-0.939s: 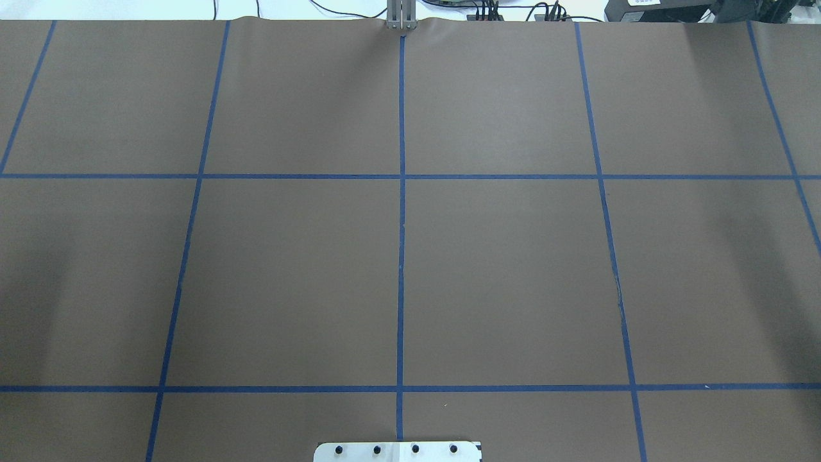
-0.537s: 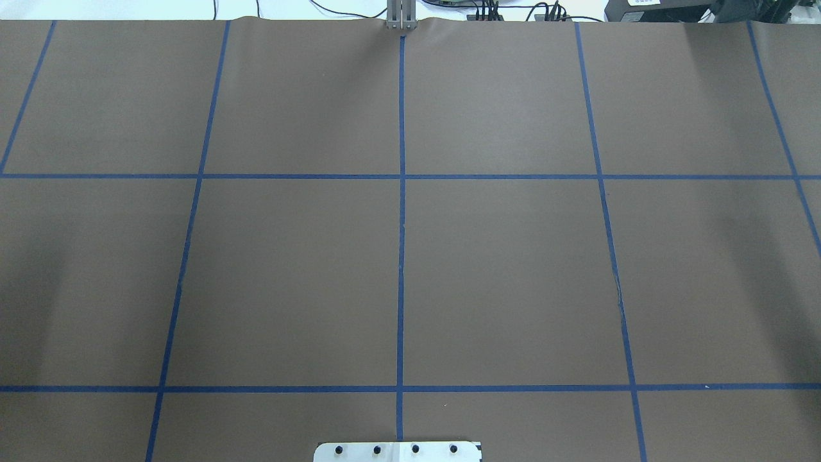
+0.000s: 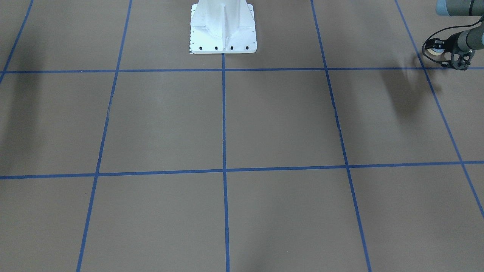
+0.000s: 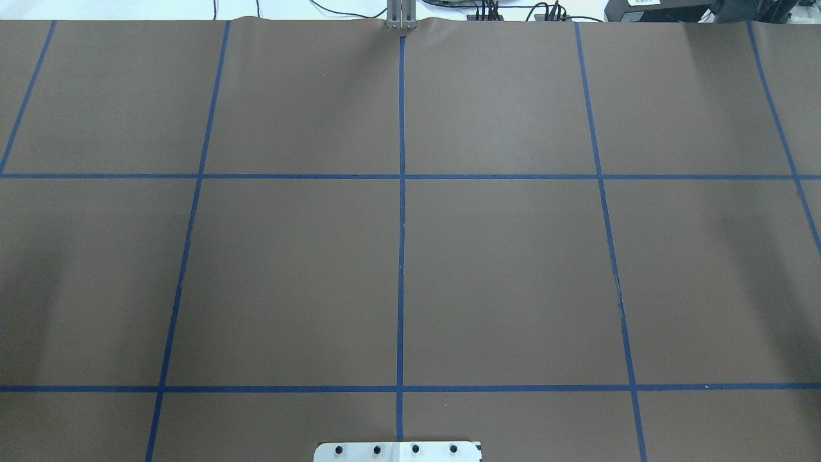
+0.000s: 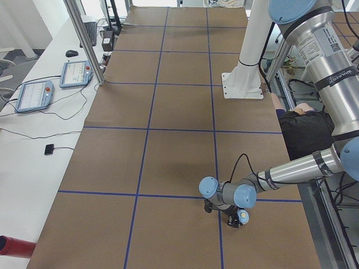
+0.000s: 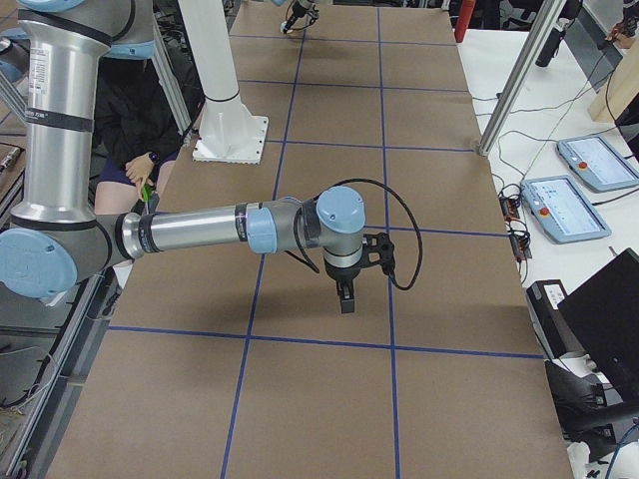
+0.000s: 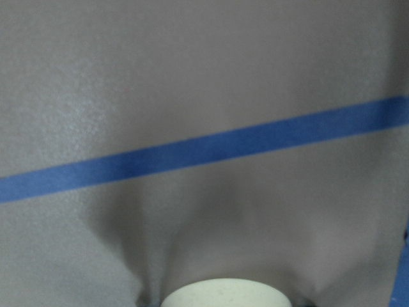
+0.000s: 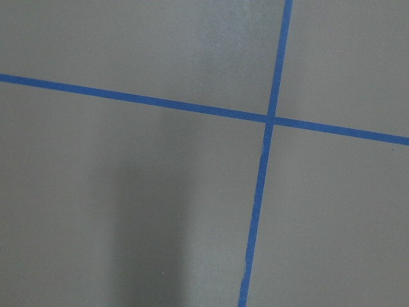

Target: Place and press bell with both arms

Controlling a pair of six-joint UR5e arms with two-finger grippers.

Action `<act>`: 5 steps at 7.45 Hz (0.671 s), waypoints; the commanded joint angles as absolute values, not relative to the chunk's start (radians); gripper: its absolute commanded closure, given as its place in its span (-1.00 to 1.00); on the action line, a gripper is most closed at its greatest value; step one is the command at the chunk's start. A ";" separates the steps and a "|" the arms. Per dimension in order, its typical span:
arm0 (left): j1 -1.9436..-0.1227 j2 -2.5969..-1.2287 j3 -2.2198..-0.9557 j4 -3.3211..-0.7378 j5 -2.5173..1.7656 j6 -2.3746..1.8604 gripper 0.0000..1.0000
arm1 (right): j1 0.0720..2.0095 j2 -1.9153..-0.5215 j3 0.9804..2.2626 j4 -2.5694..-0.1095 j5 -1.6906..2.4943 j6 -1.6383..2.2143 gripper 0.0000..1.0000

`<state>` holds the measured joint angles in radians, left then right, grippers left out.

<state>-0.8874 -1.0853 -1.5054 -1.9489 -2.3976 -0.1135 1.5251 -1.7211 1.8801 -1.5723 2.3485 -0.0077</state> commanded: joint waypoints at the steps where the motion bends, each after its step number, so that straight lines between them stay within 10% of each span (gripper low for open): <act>1: -0.885 -1.083 -1.508 -1.953 -2.398 -0.115 0.30 | 1.525 -1.721 1.882 -1.572 2.350 -0.008 -1.00; 5: -0.891 -1.011 -1.659 -1.997 -2.404 -0.139 0.44 | 1.525 -1.721 1.882 -1.572 2.356 -0.008 -1.00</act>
